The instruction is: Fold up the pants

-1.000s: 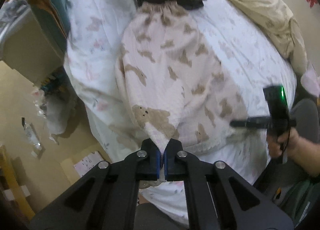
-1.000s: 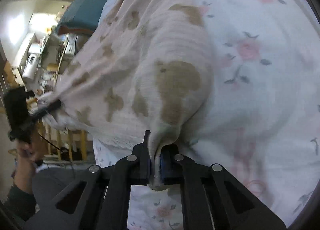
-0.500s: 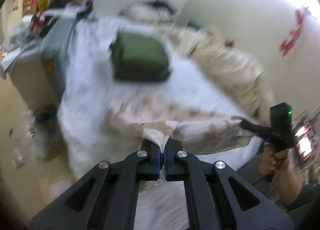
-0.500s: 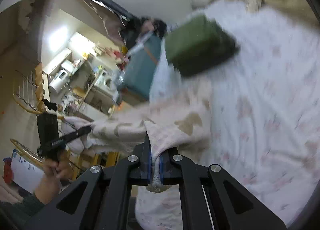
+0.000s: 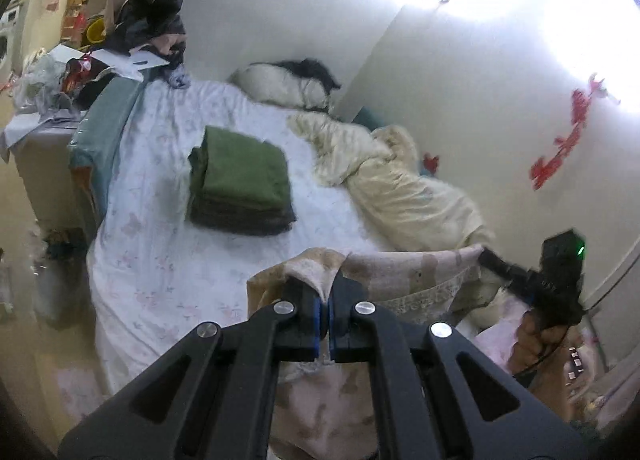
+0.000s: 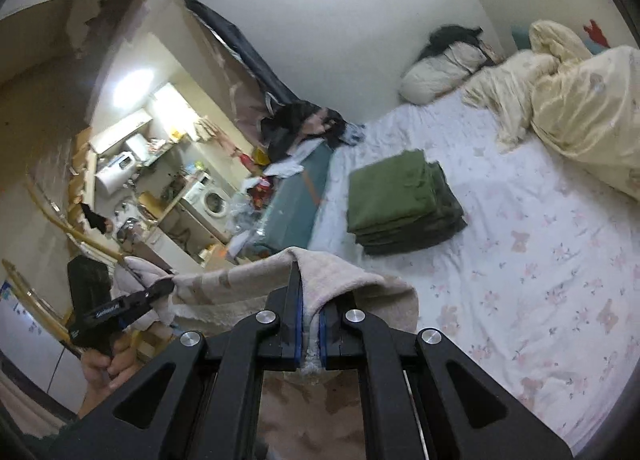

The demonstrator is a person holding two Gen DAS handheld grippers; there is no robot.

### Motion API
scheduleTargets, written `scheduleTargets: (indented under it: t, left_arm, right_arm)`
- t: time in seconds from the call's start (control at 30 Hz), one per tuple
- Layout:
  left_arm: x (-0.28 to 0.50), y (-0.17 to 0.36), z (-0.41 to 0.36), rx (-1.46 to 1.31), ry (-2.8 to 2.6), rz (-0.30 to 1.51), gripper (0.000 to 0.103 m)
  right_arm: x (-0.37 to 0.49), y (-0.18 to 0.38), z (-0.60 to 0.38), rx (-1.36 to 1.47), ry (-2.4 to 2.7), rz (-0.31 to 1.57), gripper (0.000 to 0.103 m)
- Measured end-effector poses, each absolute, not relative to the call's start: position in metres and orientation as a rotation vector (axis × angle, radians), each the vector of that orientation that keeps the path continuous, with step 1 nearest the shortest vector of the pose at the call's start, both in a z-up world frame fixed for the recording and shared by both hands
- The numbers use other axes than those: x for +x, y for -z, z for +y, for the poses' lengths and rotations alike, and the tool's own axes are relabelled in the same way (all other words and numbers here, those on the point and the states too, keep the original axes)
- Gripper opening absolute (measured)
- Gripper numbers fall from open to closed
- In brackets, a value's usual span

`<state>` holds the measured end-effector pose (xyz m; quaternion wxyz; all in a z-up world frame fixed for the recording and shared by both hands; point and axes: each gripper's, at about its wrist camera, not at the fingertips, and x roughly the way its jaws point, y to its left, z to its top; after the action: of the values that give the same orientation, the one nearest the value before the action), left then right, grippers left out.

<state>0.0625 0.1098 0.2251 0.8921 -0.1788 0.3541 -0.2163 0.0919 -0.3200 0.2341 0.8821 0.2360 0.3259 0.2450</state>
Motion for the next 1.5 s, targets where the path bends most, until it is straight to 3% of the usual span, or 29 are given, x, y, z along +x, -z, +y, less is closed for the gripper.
scheduleTargets:
  t: [0.27, 0.43, 0.53, 0.7, 0.93, 1.07, 1.17, 1.5]
  left_arm:
    - [0.124, -0.204, 0.095, -0.376, 0.355, 0.805, 0.001]
    - [0.112, -0.223, 0.09, -0.267, 0.312, 0.676, 0.001]
    - [0.108, -0.206, 0.093, -0.252, 0.295, 0.708, 0.001]
    - [0.093, -0.129, 0.096, -0.279, 0.298, 0.863, 0.001]
    - [0.049, 0.047, 0.081, -0.274, 0.239, 1.298, 0.001]
    - [0.024, 0.101, 0.075, -0.211, 0.195, 1.417, 0.001]
    - [0.008, 0.111, 0.08, -0.22, 0.194, 1.436, 0.001]
    - [0.013, 0.096, 0.116, -0.37, 0.193, 1.394, 0.001]
  right_arm:
    - [0.17, -0.216, -0.323, 0.474, -0.442, 0.737, 0.005]
    - [0.169, -0.238, -0.32, 0.445, -0.481, 0.631, 0.005]
    - [0.159, -0.234, -0.313, 0.392, -0.493, 0.634, 0.005]
    - [0.148, -0.165, -0.313, 0.403, -0.479, 0.766, 0.005]
    - [0.104, 0.015, -0.311, 0.399, -0.379, 1.13, 0.005]
    - [0.079, 0.096, -0.314, 0.432, -0.329, 1.315, 0.005]
    - [0.067, 0.113, -0.313, 0.421, -0.33, 1.363, 0.005]
    - [0.064, 0.084, -0.325, 0.51, -0.367, 1.383, 0.006]
